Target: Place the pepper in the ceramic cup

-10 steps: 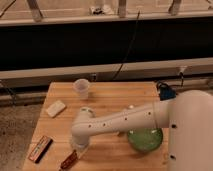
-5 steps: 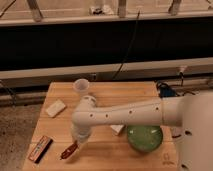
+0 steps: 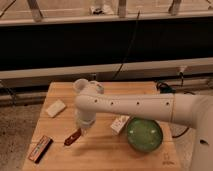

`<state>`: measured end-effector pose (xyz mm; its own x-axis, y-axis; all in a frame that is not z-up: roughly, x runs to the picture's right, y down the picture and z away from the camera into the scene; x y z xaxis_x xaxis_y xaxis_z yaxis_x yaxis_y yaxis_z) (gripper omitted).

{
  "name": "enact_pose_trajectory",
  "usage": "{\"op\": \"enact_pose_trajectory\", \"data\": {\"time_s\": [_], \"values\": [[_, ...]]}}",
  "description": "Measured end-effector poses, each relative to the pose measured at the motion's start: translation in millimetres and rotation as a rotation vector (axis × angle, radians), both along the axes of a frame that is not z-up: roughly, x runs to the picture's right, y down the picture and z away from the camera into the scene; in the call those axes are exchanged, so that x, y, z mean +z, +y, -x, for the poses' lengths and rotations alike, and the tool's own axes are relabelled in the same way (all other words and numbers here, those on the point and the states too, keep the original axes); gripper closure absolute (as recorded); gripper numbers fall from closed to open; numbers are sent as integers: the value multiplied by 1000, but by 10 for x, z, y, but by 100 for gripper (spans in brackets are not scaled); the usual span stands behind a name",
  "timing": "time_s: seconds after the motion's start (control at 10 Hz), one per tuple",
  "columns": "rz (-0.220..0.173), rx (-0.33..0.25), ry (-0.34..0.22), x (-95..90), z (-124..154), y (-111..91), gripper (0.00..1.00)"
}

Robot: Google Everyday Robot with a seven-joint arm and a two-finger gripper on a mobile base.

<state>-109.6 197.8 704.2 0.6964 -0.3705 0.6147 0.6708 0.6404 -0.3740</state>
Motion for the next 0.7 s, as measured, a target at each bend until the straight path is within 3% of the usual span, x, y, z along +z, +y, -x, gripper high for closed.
{"op": "enact_pose_trajectory", "data": {"time_s": [0.2,0.4,0.7], "values": [[-9,16,1,-11,-47,-185,100],[-18,39,6,-12,-120,-554,100],[-21,52,36,5,-206,-780,100]]}}
